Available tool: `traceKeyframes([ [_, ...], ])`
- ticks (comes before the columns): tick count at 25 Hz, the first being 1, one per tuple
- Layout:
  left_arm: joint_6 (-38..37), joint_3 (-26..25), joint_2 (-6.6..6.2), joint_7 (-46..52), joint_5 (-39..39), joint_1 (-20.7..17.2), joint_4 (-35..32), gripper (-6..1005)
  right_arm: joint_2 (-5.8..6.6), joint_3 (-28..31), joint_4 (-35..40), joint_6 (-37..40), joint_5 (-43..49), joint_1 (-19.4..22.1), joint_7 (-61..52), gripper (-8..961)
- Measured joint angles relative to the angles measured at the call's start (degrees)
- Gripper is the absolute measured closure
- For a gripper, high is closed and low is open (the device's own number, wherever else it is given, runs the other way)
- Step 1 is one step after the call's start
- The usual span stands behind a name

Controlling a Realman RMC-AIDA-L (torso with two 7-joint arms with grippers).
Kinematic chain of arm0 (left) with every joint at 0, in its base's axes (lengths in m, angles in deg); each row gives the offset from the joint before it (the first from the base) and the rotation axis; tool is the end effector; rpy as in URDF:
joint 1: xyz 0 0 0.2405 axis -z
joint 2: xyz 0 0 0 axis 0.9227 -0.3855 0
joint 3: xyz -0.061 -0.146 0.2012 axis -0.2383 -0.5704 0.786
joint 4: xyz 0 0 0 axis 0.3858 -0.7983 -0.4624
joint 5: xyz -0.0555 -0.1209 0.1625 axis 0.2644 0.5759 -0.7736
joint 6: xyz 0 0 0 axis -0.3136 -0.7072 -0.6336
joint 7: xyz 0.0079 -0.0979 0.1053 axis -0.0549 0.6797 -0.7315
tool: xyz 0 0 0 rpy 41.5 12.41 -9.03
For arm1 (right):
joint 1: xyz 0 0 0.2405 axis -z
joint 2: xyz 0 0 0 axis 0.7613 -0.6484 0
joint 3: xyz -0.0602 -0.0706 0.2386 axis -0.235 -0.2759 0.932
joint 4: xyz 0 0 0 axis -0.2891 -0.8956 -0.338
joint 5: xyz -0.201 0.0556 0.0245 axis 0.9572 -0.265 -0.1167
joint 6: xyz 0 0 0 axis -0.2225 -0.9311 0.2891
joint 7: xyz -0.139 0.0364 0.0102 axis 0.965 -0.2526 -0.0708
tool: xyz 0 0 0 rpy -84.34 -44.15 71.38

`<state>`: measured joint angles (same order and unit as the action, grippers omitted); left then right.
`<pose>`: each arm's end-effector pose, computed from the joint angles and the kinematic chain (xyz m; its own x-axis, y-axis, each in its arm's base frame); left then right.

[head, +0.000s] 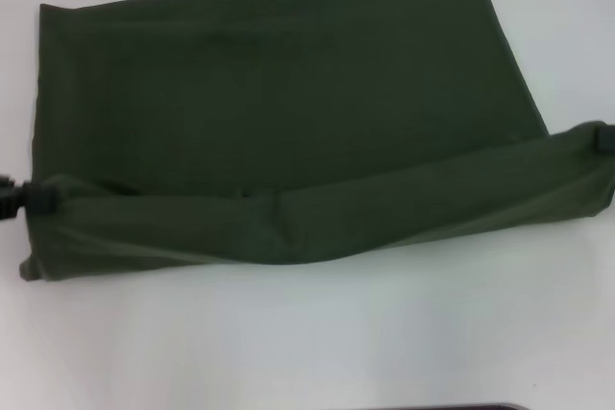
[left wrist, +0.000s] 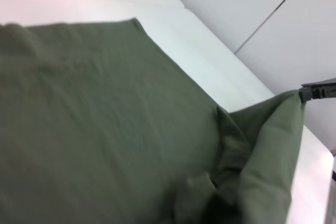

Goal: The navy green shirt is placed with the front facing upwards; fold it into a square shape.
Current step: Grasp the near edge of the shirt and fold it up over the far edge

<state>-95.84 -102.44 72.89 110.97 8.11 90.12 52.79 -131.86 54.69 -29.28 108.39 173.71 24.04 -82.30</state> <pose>-0.3092 0.2638 0.1069 0.6126 0.7286 0.3063 0.7559 -0.6533 0.0422 0.3322 0.2694 0.1060 0.3846 -0.8117 -0.4396 -0.8837 -0.4614 0.0788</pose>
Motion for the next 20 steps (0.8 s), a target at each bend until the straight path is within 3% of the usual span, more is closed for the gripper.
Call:
traceKeyframes([
  [6,3.08,-0.19,0.45,0.83,0.05,3.82,-0.49,968,-0.07,-0.06,-0.09,-2.61,-0.44,-2.4,-1.35,918],
  [20,21.47,0.38,-0.83,6.01,-0.21,14.22,-5.86,967,-0.24,-0.61,-0.27,-11.94,-1.06,-10.43,-5.52,918],
])
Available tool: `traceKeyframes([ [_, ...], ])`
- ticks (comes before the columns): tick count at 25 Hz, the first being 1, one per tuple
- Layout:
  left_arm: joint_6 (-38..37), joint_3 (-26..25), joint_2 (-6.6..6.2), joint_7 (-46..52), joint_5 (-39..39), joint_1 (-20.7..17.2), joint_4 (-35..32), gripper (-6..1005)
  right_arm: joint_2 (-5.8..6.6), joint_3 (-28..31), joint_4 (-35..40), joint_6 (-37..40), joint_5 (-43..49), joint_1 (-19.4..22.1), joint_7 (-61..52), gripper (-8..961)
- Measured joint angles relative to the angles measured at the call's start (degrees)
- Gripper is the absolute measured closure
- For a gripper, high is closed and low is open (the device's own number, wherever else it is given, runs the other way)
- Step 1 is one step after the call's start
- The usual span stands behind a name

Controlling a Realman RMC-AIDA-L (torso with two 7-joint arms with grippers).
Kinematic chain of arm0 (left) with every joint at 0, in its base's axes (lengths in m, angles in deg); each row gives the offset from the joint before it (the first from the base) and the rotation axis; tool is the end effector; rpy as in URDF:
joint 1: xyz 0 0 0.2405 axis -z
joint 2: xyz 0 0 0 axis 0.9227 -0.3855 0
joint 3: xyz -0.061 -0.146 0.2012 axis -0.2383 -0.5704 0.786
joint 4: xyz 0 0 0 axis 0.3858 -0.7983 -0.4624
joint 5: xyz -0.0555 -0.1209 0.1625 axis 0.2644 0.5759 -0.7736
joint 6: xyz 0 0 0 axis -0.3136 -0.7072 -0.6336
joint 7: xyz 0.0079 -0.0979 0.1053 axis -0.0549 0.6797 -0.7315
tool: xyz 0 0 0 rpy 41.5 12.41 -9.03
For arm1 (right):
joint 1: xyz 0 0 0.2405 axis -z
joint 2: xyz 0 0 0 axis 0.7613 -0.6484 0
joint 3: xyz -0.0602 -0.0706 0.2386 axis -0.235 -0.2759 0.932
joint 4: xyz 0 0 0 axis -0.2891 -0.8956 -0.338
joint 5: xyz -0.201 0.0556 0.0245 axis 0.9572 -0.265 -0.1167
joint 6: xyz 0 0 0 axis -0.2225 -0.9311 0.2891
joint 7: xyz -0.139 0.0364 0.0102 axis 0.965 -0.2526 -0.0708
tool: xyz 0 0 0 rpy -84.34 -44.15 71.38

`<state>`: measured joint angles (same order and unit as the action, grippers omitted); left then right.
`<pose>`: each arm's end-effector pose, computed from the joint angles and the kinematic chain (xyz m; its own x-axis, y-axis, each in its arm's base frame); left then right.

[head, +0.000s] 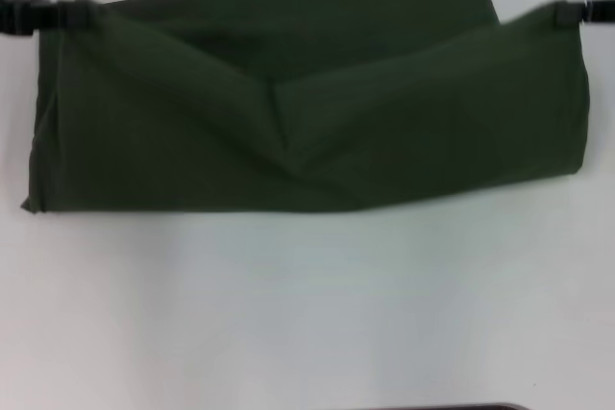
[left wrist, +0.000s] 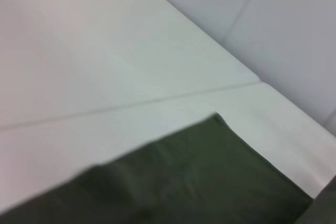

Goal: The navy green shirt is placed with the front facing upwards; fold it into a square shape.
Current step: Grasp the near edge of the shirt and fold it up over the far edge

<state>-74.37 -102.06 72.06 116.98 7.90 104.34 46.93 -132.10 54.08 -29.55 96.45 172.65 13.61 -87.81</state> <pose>-0.2642 0.3754 0.1045 0.6302 0.6496 0.4254 0.7603 -0.6274 -0.1682 0.2922 0.3498 0.1085 0.4228 -0.7446 -0.5165 -0.8781 -0.4776 -0.0303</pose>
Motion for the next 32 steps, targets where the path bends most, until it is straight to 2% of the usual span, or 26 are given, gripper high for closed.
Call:
traceKeyframes([
  [2,1.54,0.11,-0.04,0.22,-0.14,0.68,-0.47,967,-0.15,-0.04,-0.29,-2.11,-0.35,-1.14,-0.45,918],
  [7,12.63,1.69,-0.1,2.84,-0.38,3.53,-2.94,966,-0.03,-0.29,-4.44,-8.88,-1.01,-3.58,-0.46,918],
  [16,30.81,8.79,0.69,4.63,-0.36,6.11,-8.23,966,-0.77,-4.84,-11.01,-22.43,-6.82,-4.92,1.03,917],
  [23,42.06,11.8,2.58,4.15,-0.35,6.4,-11.73,965,-2.42,-6.41,-14.32,-30.86,-8.4,-5.11,2.98,907],
  [29,47.1,14.16,3.97,4.1,-0.35,6.43,-13.66,964,-4.3,-6.57,-15.92,-37.2,-8.46,-5.92,5.03,894],
  [32,49.38,15.16,4.85,4.03,-0.35,6.61,-13.93,964,-4.8,-6.64,-16.57,-39.65,-8.48,-6.28,5.85,888],
])
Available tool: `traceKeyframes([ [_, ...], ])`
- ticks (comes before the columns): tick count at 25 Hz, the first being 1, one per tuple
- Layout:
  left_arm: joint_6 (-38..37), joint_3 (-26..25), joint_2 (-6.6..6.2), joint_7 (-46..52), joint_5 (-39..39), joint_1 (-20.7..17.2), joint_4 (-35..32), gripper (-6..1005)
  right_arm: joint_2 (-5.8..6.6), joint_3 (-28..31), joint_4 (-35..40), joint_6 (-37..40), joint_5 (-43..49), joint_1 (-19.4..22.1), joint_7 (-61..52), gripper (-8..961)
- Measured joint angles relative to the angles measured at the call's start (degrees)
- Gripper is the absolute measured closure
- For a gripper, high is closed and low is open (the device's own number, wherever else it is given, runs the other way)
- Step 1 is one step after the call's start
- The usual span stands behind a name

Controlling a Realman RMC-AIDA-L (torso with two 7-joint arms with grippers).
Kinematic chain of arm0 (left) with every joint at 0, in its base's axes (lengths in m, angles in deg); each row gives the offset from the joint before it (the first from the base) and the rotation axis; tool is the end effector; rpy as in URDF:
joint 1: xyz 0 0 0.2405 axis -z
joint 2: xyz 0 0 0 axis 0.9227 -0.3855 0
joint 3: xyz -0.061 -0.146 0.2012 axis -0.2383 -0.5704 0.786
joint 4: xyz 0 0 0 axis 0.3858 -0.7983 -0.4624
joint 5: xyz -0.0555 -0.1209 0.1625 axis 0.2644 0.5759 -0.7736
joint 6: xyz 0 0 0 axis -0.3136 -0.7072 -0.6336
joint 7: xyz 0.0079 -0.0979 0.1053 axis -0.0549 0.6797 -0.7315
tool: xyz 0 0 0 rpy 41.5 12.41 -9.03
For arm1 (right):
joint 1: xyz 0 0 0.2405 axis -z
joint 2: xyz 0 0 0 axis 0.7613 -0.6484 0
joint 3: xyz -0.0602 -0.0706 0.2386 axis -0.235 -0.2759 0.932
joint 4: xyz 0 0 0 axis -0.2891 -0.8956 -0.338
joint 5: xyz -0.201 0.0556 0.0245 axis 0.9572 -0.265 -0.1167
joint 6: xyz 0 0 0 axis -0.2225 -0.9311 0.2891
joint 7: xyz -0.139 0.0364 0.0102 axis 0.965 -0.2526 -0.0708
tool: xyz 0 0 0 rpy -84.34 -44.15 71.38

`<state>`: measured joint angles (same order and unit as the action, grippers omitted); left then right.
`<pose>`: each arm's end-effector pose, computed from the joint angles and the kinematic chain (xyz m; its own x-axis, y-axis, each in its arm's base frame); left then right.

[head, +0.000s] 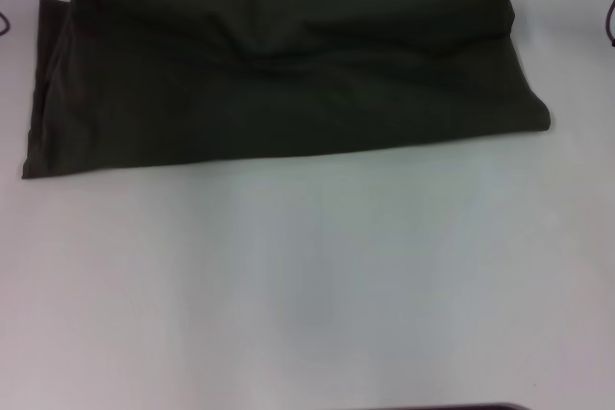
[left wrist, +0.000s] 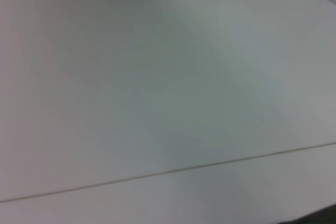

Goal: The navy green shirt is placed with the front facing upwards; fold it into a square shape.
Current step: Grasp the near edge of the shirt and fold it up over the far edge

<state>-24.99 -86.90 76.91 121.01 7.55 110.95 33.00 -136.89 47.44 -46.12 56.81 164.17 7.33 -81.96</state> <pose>-0.2726 0.4570 0.0383 0.6240 0.6057 0.4937 0.7643 -0.3415 -0.5470 0.2909 0.4230 0.0331 0.3624 -0.6454 -0.6724 -0.9303 -0.2941 -0.2191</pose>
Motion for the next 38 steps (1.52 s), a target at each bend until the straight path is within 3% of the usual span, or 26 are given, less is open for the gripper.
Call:
traceKeyframes([
  [8,5.29,2.43,1.91,-0.05,-0.01,0.58,-0.06,963,-0.68,-0.11,-1.26,-4.47,-0.07,-0.6,1.12,872],
  [21,10.94,2.59,2.18,0.13,0.34,0.71,-0.1,962,-0.37,-0.1,-1.28,-6.19,-2.25,-0.64,1.85,845],
  [32,11.53,2.94,2.79,-0.41,0.05,0.96,-0.15,961,-0.64,-0.1,-1.24,-7.6,-2.32,-0.99,1.86,822],
  [38,16.74,3.71,5.16,-2.39,0.03,0.59,-0.14,960,-1.03,-0.22,-1.4,-9.45,-2.87,-1.08,2.5,809],
])
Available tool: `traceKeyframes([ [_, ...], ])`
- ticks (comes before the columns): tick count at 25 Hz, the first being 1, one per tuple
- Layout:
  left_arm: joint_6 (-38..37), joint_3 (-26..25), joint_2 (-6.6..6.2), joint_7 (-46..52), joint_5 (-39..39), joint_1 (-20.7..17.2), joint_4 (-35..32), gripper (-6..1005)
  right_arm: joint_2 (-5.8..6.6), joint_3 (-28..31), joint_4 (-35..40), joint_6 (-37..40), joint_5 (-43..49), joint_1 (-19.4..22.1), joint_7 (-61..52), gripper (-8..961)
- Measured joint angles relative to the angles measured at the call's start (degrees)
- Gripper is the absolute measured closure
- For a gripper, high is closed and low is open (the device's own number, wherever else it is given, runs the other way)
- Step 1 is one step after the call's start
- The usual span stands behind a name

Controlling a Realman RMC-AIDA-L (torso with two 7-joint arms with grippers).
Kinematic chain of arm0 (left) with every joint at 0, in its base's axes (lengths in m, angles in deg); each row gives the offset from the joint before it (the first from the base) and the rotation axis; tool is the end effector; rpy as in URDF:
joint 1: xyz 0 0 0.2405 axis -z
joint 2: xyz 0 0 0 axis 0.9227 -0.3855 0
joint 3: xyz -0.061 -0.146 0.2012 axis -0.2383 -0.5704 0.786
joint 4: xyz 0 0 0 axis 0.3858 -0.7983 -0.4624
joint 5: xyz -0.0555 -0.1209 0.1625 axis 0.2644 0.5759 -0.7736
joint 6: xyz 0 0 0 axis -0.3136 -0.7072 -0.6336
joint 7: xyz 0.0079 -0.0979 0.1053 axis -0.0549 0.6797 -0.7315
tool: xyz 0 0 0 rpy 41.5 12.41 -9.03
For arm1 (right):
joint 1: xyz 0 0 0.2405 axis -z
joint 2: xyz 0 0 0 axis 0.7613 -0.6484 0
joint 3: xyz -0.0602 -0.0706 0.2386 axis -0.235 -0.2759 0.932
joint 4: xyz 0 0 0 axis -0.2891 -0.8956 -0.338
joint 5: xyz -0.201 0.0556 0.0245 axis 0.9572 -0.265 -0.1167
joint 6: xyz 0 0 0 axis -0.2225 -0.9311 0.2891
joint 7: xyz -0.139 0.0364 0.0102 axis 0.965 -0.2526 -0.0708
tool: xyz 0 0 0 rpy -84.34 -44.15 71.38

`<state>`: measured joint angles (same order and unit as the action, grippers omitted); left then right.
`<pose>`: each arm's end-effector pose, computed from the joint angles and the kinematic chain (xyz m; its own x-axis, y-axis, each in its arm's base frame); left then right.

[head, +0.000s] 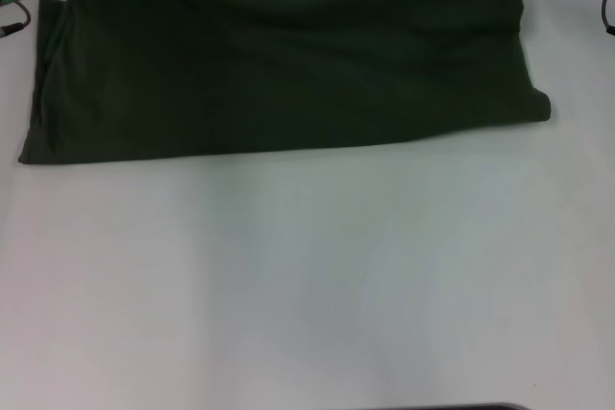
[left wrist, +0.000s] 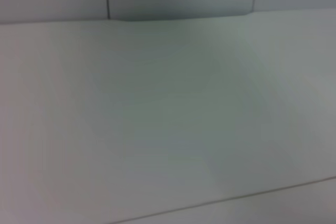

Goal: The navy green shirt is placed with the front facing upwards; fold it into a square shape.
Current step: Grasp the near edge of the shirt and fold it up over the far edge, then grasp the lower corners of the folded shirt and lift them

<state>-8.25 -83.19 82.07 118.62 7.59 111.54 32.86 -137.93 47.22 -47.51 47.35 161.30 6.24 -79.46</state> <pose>-0.2640 0.4672 0.0154 0.6882 0.5204 0.5055 0.6907 -0.2569 -0.6759 0.2947 0.4369 0.0314 0.3647 -0.5903 -0.7201 -0.9310 -0.2183 -0.2925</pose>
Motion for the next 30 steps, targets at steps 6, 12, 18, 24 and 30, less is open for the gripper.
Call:
traceKeyframes([
  [6,6.82,0.21,1.89,-0.54,0.39,-0.2,-0.14,755,-0.29,0.03,-0.01,-2.05,-2.01,0.34,0.89,797],
  [12,11.34,0.05,3.12,-0.42,0.5,-0.47,0.3,644,0.0,0.0,0.88,-2.69,-3.37,1.16,1.29,631],
  [18,8.37,-0.31,3.34,0.15,0.62,-1.53,1.84,512,-0.32,-0.14,3.43,2.75,-8.26,4.39,5.88,318],
  [24,-2.78,0.1,3.68,2.07,3.6,-6.61,9.84,272,-0.06,-0.23,6.57,11.76,-9.22,8.7,6.17,276],
  [30,-15.59,0.11,3.6,0.01,10.57,-11.96,15.89,101,0.56,-0.25,10.47,20.39,-9.2,13.39,5.93,263],
])
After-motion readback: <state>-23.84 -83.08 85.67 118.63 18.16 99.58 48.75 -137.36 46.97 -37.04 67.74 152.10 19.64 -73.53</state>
